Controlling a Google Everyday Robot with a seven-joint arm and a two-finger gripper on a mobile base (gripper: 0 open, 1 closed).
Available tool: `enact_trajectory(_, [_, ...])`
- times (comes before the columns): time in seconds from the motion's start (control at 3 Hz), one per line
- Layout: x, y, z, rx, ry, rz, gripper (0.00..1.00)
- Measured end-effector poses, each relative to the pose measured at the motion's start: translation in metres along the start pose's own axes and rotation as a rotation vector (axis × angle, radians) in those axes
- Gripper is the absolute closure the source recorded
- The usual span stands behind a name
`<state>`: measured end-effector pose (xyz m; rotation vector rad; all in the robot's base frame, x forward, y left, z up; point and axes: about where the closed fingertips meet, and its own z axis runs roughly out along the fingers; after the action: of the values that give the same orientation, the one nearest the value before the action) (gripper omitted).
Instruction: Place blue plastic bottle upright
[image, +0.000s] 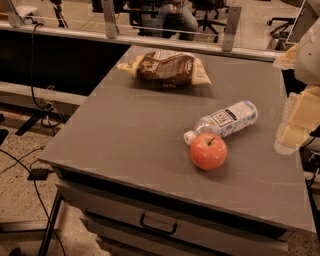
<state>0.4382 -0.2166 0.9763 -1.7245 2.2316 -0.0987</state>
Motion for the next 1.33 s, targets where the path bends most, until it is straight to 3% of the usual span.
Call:
enact_trajectory(0.33, [0.0,0.0,0.0,0.0,0.0,0.0,0.0])
enact_trajectory(0.67, [-0.004,-0.003,0.003,-0.016,-0.002,-0.063,0.0])
enact_trajectory(1.33, [-0.036,-0.023,0.05,-0.173,-0.021,-0.496,0.0])
